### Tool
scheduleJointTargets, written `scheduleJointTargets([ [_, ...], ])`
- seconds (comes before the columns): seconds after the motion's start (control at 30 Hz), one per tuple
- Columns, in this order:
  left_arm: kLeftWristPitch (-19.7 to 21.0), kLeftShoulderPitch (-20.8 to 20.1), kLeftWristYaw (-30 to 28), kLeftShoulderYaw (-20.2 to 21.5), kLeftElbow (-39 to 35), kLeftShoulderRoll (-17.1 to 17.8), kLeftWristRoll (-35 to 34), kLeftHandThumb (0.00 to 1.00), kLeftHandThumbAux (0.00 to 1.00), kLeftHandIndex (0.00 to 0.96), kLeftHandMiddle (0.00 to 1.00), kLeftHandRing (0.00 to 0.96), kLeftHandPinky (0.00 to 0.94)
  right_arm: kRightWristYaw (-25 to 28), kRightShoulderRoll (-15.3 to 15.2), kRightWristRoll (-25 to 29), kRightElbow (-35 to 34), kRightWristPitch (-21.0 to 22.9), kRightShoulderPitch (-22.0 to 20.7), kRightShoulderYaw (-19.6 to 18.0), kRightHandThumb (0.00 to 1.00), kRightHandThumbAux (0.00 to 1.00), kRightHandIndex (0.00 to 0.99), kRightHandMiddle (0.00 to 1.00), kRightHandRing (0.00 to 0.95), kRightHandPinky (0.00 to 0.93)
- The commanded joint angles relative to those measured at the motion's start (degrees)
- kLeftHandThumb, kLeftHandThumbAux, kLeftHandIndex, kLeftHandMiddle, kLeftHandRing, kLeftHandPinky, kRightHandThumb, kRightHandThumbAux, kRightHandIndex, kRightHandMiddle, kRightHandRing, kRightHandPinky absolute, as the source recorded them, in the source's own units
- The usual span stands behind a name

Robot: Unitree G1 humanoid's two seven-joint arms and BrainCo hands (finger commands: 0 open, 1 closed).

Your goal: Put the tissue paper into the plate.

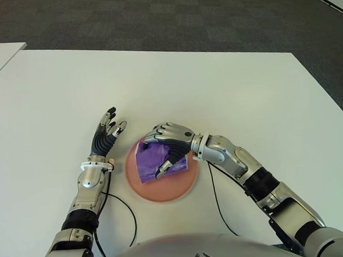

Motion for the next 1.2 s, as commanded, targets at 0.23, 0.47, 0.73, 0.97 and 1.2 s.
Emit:
scheduleJointTargets([
  [0.23,1.81,5.94,-1.16,-0.4,4.43,-0.39,0.48,0.0,0.449,0.0,0.0,0.0,0.0,-0.43,-2.05,-2.29,1.24,-0.17,2.24,0.32,0.032,0.325,0.0,0.0,0.0,0.0],
  [0.47,1.82,5.8,-0.52,-0.29,4.62,-0.47,0.74,0.0,0.456,0.0,0.0,0.0,0.0,-3.14,-2.09,-1.62,0.32,-0.52,2.6,-1.5,0.03,0.315,0.0,0.0,0.0,0.0],
  [0.73,1.28,5.43,2.04,0.01,5.32,-0.83,1.78,0.0,0.434,0.0,0.0,0.0,0.0,-8.44,-1.09,-1.27,-0.48,0.38,3.64,-4.37,0.011,0.341,0.0,0.0,0.0,0.0],
  [0.97,0.72,5.93,2.26,-0.45,4.76,-0.59,1.93,0.0,0.44,0.0,0.0,0.0,0.0,-11.87,0.11,-0.5,-0.9,1.02,4.41,-6.8,0.02,0.354,0.0,0.0,0.0,0.0],
  [1.2,1.38,6.17,0.14,-0.45,4.29,-0.43,0.48,0.0,0.466,0.0,0.0,0.0,0.0,-11.93,0.61,3.4,-1.23,1.13,4.69,-9.7,0.025,0.347,0.0,0.0,0.0,0.0],
])
